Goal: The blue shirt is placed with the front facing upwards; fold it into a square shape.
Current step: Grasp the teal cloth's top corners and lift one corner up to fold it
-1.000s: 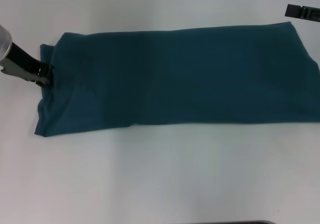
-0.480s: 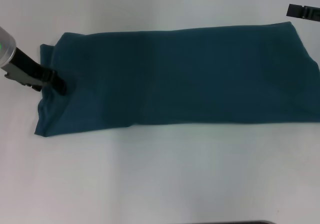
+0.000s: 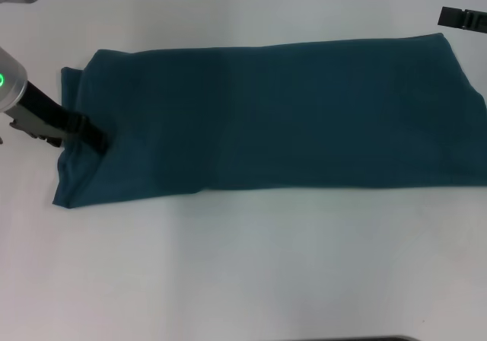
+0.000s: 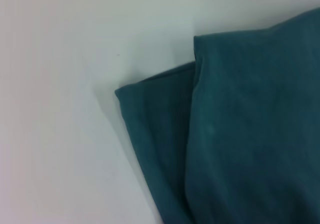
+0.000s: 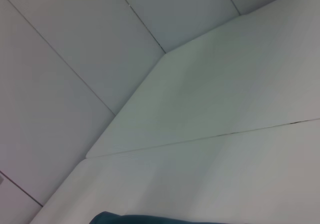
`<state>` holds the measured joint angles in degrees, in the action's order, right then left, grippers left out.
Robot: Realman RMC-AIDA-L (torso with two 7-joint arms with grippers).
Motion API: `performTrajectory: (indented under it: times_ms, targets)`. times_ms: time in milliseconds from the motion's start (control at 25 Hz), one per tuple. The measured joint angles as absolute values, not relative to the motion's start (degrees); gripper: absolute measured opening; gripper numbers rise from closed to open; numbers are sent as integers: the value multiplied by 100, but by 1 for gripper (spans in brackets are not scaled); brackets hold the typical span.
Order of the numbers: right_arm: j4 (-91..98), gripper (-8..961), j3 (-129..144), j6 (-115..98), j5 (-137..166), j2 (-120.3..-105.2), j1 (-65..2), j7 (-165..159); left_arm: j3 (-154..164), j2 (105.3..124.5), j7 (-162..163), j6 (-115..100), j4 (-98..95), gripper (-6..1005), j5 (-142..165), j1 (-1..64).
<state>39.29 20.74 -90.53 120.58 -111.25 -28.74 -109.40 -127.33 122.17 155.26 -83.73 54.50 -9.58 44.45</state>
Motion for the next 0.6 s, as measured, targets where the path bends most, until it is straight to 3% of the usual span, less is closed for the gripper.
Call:
performTrajectory:
  times_ms: [600]
  targets:
    - [3929,668,2074,-9052,12058,-11125,-2874,-10935,-12715,12260,15501,-8406,5397,767,-958,4483]
